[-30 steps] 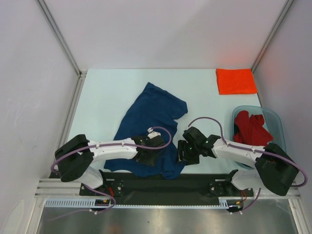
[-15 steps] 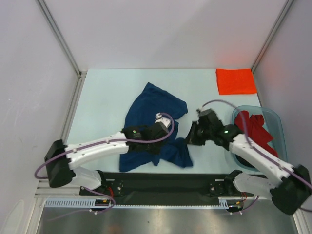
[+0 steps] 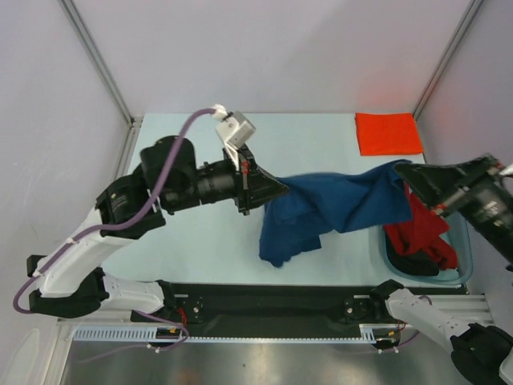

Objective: Fold and stack the t-shirts
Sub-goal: Move the tshirt to the center of the board, then flatten the tshirt out

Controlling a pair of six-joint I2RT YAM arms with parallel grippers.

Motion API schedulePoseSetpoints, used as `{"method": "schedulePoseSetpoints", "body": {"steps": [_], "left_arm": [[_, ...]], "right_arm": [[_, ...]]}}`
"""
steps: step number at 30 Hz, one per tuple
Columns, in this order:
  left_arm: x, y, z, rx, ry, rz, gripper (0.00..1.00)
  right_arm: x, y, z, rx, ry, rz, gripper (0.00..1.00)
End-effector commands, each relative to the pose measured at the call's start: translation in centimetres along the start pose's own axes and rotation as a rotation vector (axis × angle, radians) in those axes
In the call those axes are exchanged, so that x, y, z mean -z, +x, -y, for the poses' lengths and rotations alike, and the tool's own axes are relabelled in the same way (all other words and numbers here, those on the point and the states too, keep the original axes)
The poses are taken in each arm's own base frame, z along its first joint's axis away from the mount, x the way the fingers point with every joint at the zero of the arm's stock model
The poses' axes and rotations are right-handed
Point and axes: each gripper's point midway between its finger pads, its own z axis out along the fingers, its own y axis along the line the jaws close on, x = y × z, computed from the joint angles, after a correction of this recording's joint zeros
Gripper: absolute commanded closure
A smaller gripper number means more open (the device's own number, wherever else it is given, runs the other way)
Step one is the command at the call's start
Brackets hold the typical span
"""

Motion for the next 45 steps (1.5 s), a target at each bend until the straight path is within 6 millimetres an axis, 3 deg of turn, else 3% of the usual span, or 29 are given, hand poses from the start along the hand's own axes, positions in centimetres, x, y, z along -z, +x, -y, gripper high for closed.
{"method": "schedulePoseSetpoints", "body": {"steps": [1,4,8,9,11,12,14,15,17,18,20,21,22,23,24,25,27,28,29,30,32,34,35,37,38,41,42,43,45], "left_arm": [[1.5,-4.2,1.5,-0.076,0.035,0.118,1.00],[1.9,-4.9,-1.1,-0.103,-0.110,0.140,1.00],[2.5,-4.9,-6.6,-0.081,-0.292,0.148,1.00],[3.2,-4.5,-10.1,-0.052,-0.388,0.149,1.00],[4.1,-3.7,-13.6,-0.012,-0.467,0.158,1.00],[4.9,-1.6,-18.3,0.037,-0.584,0.127,1.00],[7.0,-0.6,-22.4,0.103,-0.703,0.155,1.00],[9.3,1.0,-26.9,0.170,-0.849,0.148,0.99],[10.8,2.9,-31.5,0.233,-0.976,0.119,0.99],[12.6,3.6,-34.1,0.257,-1.074,0.114,0.90],[13.1,5.4,-38.1,0.265,-1.189,0.030,0.65],[13.8,4.9,-39.4,0.267,-1.229,0.026,0.36],[14.3,6.0,-40.4,0.297,-1.275,-0.034,0.31],[14.5,6.0,-41.0,0.301,-1.304,-0.057,0.29],[14.4,6.0,-41.8,0.310,-1.322,-0.074,0.22],[14.1,6.4,-41.5,0.330,-1.305,-0.088,0.19],[12.9,7.4,-40.2,0.361,-1.236,-0.090,0.18],[11.7,7.6,-39.4,0.374,-1.174,-0.079,0.18],[10.3,9.9,-38.2,0.378,-1.129,-0.132,0.19],[9.7,10.4,-36.9,0.378,-1.098,-0.133,0.19],[7.2,14.6,-34.1,0.426,-1.015,-0.220,0.20],[5.8,16.6,-31.6,0.468,-0.956,-0.224,0.22],[4.9,19.7,-30.0,0.471,-0.937,-0.295,0.24],[4.3,22.0,-28.4,0.521,-0.923,-0.316,0.25],[4.0,24.4,-27.3,0.527,-0.906,-0.368,0.27],[3.6,27.2,-25.8,0.579,-0.882,-0.402,0.28],[3.6,27.6,-25.8,0.572,-0.898,-0.399,0.29],[3.6,28.0,-25.6,0.583,-0.904,-0.399,0.29],[4.1,29.4,-25.4,0.593,-0.925,-0.430,0.30]], "right_arm": [[-1.0,-1.2,-0.4,0.069,0.015,-0.004,1.00],[-2.5,-2.7,-1.7,0.118,-0.040,0.038,1.00],[-8.8,-3.2,-2.0,0.150,-0.092,0.040,1.00],[-10.5,-3.3,-2.1,0.158,-0.115,0.053,1.00],[-13.9,-2.8,-1.7,0.168,-0.134,0.033,1.00],[-17.7,-1.9,-0.9,0.167,-0.143,0.006,1.00],[-21.4,-1.5,-0.4,0.171,-0.162,-0.009,1.00],[-26.1,0.4,1.6,0.163,-0.153,-0.055,1.00],[-30.3,1.4,2.9,0.174,-0.166,-0.077,1.00],[-34.5,3.9,6.1,0.159,-0.122,-0.132,1.00],[-37.7,2.8,6.3,0.190,-0.134,-0.111,1.00],[-38.7,4.5,8.3,0.164,-0.083,-0.186,0.86],[-42.5,8.6,14.1,0.116,-0.002,-0.282,0.71],[-42.2,6.7,12.5,0.105,-0.059,-0.255,0.57],[-42.5,8.8,14.8,0.050,-0.008,-0.328,0.34],[-42.5,9.9,16.4,0.034,0.035,-0.365,0.27],[-41.0,14.6,21.0,0.009,0.183,-0.509,0.25],[-38.9,13.5,19.4,0.022,0.175,-0.502,0.25],[-37.6,14.4,20.4,0.018,0.226,-0.534,0.25],[-35.2,18.8,23.8,-0.005,0.328,-0.653,0.26],[-30.5,20.3,23.1,0.007,0.378,-0.736,0.25],[-25.3,24.9,25.0,0.038,0.460,-0.886,0.25],[-23.2,25.0,22.8,0.087,0.432,-0.880,0.25],[-18.5,29.2,23.3,0.084,0.464,-0.991,0.27],[-17.0,29.1,20.7,0.115,0.407,-0.957,0.28],[-12.0,33.6,20.3,0.065,0.422,-1.020,0.33],[-10.5,34.5,18.4,0.070,0.374,-1.024,0.36],[-8.5,36.5,19.2,0.059,0.397,-1.068,0.39],[-7.2,38.6,17.2,0.013,0.344,-1.076,0.43]]}}
